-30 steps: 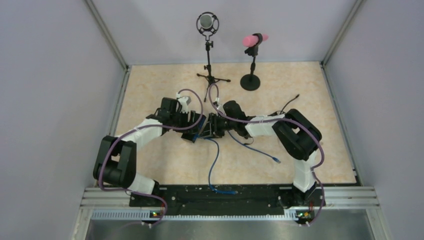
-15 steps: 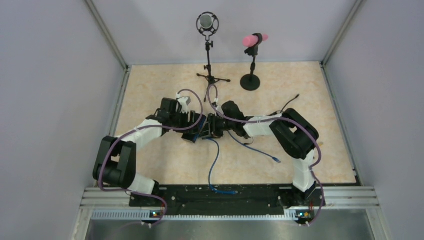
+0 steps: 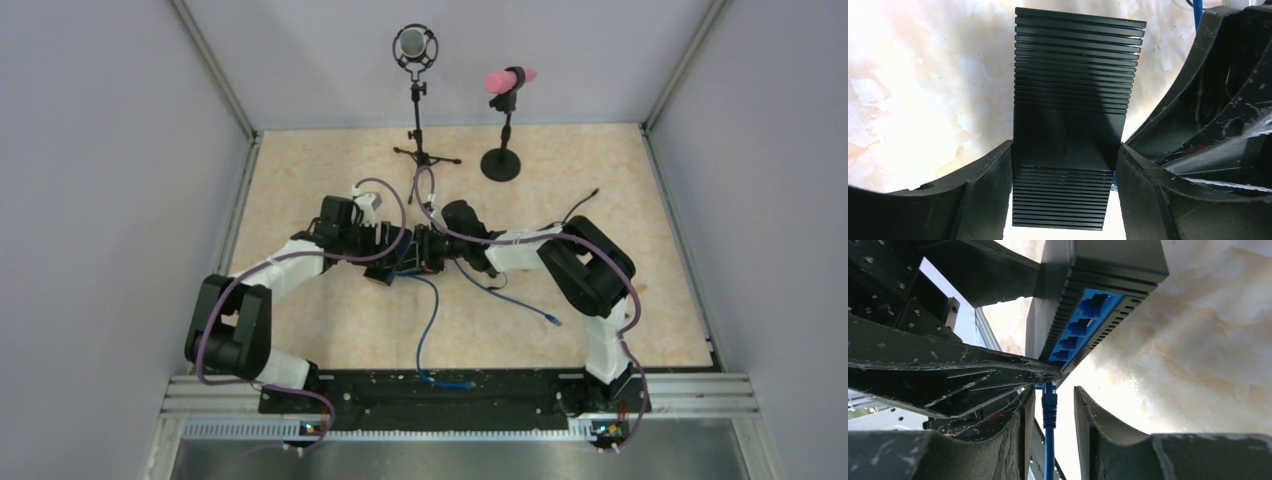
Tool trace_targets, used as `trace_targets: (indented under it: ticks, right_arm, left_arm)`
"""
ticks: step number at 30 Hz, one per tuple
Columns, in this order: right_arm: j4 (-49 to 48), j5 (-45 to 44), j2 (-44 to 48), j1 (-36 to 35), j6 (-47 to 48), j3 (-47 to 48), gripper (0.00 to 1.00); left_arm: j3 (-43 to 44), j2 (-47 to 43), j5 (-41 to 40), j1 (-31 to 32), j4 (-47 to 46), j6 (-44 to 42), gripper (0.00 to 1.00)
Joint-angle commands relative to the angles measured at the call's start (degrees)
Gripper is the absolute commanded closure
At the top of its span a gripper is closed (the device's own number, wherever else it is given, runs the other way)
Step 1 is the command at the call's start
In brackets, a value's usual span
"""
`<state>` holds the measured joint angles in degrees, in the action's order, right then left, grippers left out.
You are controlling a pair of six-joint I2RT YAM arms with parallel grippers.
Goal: Pull the plug from the switch port
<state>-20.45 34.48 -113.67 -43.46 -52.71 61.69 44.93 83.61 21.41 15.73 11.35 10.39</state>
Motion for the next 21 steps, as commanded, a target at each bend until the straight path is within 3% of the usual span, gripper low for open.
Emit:
trace_targets:
  ticks: [1, 4, 6, 10, 12, 17, 21]
  right_arm:
    - [-1.53, 0.06, -0.78, -1.04, -0.12, 2.30, 0.66]
    - [-1.77, -0.20, -0.90, -1.10, 0.24, 2.14, 0.68]
    - [-1.96, -0.12, -1.09, -1.11, 0.12, 2.27, 0.78]
    - [-2.32, -0.15, -1.08, -1.11, -0.31, 2.61, 0.79]
    - [-2.34, 0.26, -0.98, -1.07, -0.43, 2.72, 0.85]
    - [-1.95, 0.95, -0.77, -1.08, -0.70, 2.69, 0.72]
    - [-2.73, 1.50, -0.78, -1.14, -1.26, 2.71, 0.73]
  left_arm:
    - [0.40, -2.47, 1.86, -0.01, -3.70, 0.33, 1.00]
    - [0.35, -2.74, 1.98, -0.02, -3.80, 0.44, 1.00]
    - [0.34, -2.68, 1.94, 0.01, -3.74, 0.43, 1.00]
    - [0.29, -2.68, 1.93, -0.04, -3.38, 0.25, 1.00]
    - [0.04, -2.80, 1.70, -0.07, -3.38, 0.24, 1.00]
    - [0.03, -2.78, 1.48, -0.01, -3.40, 0.16, 1.00]
    - [0.18, -2.82, 1.63, 0.00, -3.44, 0.24, 1.00]
